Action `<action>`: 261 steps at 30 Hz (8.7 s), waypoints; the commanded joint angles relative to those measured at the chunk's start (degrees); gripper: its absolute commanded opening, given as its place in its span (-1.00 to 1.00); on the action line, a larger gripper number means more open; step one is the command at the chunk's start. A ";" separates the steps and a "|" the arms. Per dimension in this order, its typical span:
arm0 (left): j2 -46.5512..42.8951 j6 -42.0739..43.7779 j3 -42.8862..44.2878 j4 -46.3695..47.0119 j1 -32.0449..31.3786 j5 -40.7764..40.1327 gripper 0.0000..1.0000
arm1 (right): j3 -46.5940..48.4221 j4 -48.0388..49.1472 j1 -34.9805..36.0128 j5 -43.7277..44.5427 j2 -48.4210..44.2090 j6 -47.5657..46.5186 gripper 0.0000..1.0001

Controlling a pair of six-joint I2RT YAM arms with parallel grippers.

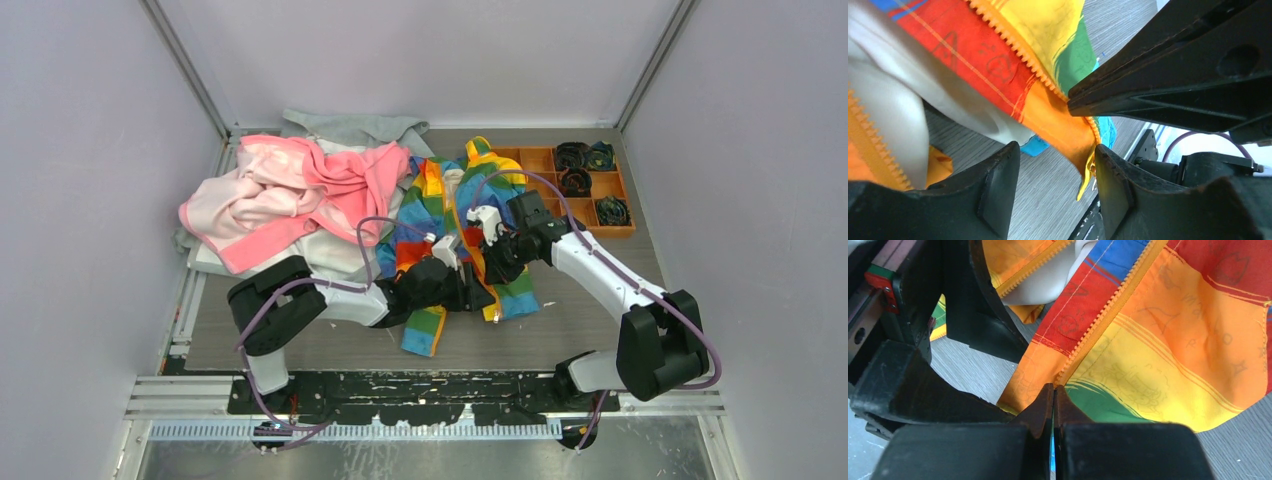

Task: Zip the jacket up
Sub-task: Adjust the zipper on the jacket.

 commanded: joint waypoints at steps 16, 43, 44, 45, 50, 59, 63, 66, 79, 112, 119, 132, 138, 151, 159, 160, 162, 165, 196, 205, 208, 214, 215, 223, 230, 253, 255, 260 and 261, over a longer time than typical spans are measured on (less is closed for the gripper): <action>3.19 3.30 2.52 9.43 0.49 5.06 -1.00 | 2.53 -0.29 -2.87 -6.29 -2.58 2.03 -0.96; 1.29 19.73 -6.96 34.47 1.33 5.47 -1.00 | -3.17 -6.08 -19.56 -28.51 -8.50 -10.62 0.47; 1.39 19.66 -6.97 35.00 1.44 5.68 -1.00 | -3.42 -6.05 -19.57 -28.62 -8.57 -11.15 0.49; 1.63 19.40 -6.97 35.30 1.49 5.78 -1.00 | -3.70 -5.82 -19.52 -28.73 -8.54 -11.54 0.50; 3.11 16.95 -7.23 39.32 1.74 6.72 -1.00 | -5.00 -7.21 -19.60 -30.35 -7.85 -16.17 0.49; 2.93 16.00 -5.88 38.27 1.88 8.32 -1.00 | -5.51 -7.76 -18.43 -31.16 -7.11 -19.55 0.25; 2.93 15.54 -5.61 38.31 1.98 8.68 -1.00 | -5.04 -8.12 -17.64 -30.68 -6.29 -19.55 0.07; 2.94 15.10 -5.35 38.31 2.21 9.12 -1.00 | -4.70 -8.55 -17.19 -30.75 -5.98 -19.87 -0.06; 1.69 13.00 -6.61 37.85 3.25 7.39 -0.98 | -3.41 -11.38 -16.76 -31.30 -5.97 -22.88 -0.79; -1.53 13.25 -5.27 21.80 -1.34 10.51 0.00 | 1.30 -17.38 -16.75 -31.80 -4.90 -22.86 -0.93; 3.05 8.73 -4.88 28.69 1.31 14.32 0.05 | 1.39 -17.99 -16.76 -32.53 -5.13 -23.50 -0.93; 5.56 4.88 -3.39 32.77 2.07 19.80 -0.16 | 1.57 -18.09 -16.75 -32.46 -4.75 -23.68 -0.93; 5.45 1.85 -4.50 33.72 2.47 20.57 -0.26 | 1.65 -17.70 -16.80 -32.06 -4.58 -23.18 -0.93; 4.34 -4.54 -5.56 30.25 2.93 21.81 -0.20 | 1.49 -17.14 -16.76 -31.54 -4.09 -22.71 -0.93; 2.38 -4.09 -6.30 24.92 2.93 22.17 -0.07 | 1.48 -17.12 -16.77 -31.57 -4.21 -22.71 -0.93; 2.43 -4.26 -6.08 25.22 2.94 22.56 -0.06 | 1.43 -17.12 -16.78 -31.57 -4.26 -22.71 -0.93; 2.59 -4.62 -5.58 25.67 2.89 23.11 -0.03 | 1.40 -17.08 -16.78 -31.57 -4.21 -22.71 -0.93; 2.85 -4.94 -4.53 26.33 2.95 23.56 -0.02 | 1.39 -17.10 -16.81 -31.53 -4.23 -22.71 -0.93; 2.82 -7.88 -2.22 29.86 2.93 25.13 -0.17 | 1.39 -17.00 -16.83 -31.57 -4.21 -22.71 -0.93; 2.04 -7.69 -2.86 28.89 3.35 24.23 -0.21 | 1.39 -17.06 -16.74 -31.66 -4.20 -22.71 -0.93; 2.15 -7.70 -2.51 28.85 3.44 24.30 -0.28 | 1.39 -17.07 -16.77 -31.64 -4.21 -22.71 -0.93; 2.87 -7.87 -1.96 28.01 3.75 23.94 -0.38 | 1.34 -17.03 -16.76 -31.66 -4.20 -22.71 -0.93; 2.96 -7.89 -1.88 27.85 3.83 23.74 -0.39 | 1.31 -17.03 -16.78 -31.66 -4.21 -22.71 -0.93; 3.52 -7.96 -1.04 26.89 4.26 23.85 -0.76 | 1.33 -17.03 -16.82 -31.65 -4.24 -22.71 -0.93; 3.37 -8.02 -1.25 22.54 4.66 24.09 -1.00 | 1.39 -16.65 -16.80 -31.25 -4.51 -22.53 -0.94; 4.03 -7.87 1.08 5.38 4.11 26.27 -0.95 | -1.31 -12.98 -15.72 -30.81 -7.98 -22.44 -0.95; 3.68 -7.15 1.07 4.01 4.10 26.18 -0.88 | -1.43 -12.76 -15.13 -29.94 -8.00 -22.62 -0.95; 2.49 -6.75 -0.61 3.34 4.16 25.67 -0.74 | -1.49 -12.60 -14.72 -29.01 -7.85 -22.63 -0.95; 2.15 -6.66 -1.04 3.42 4.11 25.54 -0.71 | -1.51 -12.52 -14.63 -28.82 -7.82 -22.63 -0.95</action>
